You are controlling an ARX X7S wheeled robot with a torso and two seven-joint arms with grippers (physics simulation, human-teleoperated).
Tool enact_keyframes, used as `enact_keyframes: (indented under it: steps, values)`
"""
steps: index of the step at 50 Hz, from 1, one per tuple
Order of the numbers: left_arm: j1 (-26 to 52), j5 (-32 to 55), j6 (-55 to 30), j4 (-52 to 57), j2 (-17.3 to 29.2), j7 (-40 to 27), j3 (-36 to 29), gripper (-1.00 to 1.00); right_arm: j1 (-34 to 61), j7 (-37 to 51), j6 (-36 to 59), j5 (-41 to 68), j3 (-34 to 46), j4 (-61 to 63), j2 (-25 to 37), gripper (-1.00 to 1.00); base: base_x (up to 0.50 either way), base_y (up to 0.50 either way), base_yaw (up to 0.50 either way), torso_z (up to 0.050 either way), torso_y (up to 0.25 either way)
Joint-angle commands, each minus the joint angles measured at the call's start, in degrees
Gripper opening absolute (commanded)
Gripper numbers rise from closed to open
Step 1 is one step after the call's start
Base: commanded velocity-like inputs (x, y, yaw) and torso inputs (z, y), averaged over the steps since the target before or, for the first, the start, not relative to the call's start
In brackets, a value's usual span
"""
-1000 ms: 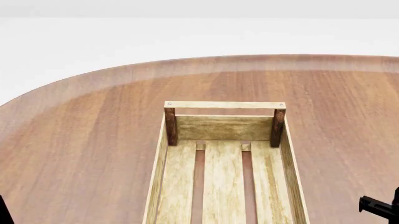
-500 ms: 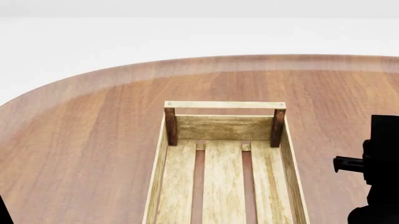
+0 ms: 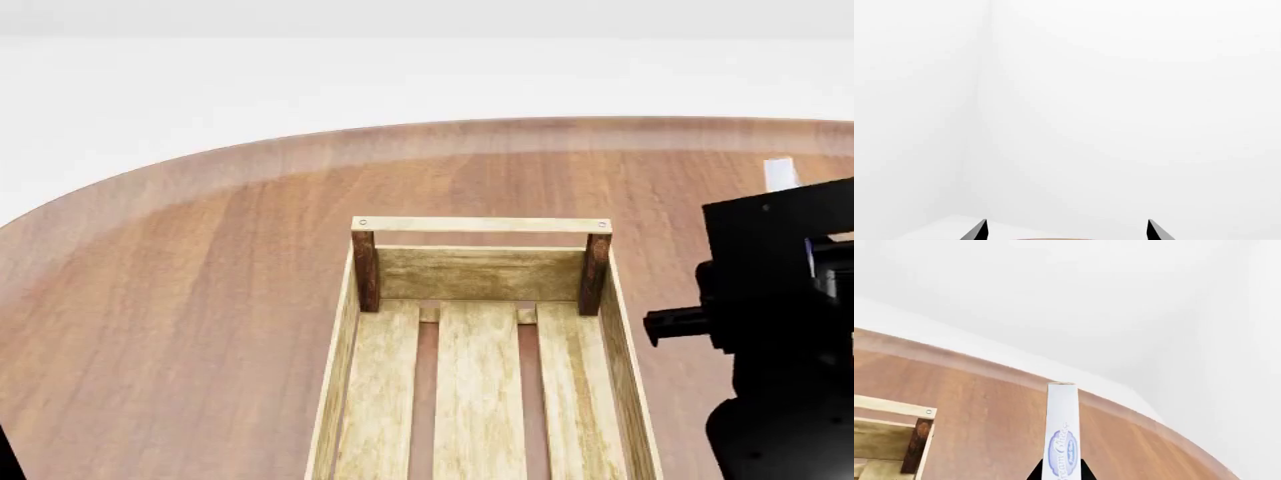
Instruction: Pick up the cream cheese and put it in the tray.
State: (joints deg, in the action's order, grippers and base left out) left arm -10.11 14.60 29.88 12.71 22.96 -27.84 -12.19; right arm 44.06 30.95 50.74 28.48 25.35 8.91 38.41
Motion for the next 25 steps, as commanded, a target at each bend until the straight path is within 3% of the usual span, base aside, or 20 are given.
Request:
enact_keyframes:
  steps: [1, 15, 25]
  values:
    - [-0.04, -0.02, 0.1, 0.04, 0.07, -0.11, -0.06, 1.0, 5.26, -5.97, 2.09, -1.46, 4.37, 0.65, 0.42, -1.0, 0.0, 0.0, 0.0, 0.0, 0.0]
    - [-0.05, 0.05, 0.15, 0.14, 0.18, -0.29, -0.06, 1.0, 11.5, -15.75, 2.35, -1.71, 11.39, -2.72, -0.46, -1.0, 0.0, 0.0, 0.0, 0.0, 0.001]
    - [0.05, -0.02, 0.19, -0.01, 0.17, -0.33, -0.21, 1.0, 13.55, -18.04, 2.14, -1.9, 12.81, -4.34, -1.28, -1.0, 0.0, 0.0, 0.0, 0.0, 0.0]
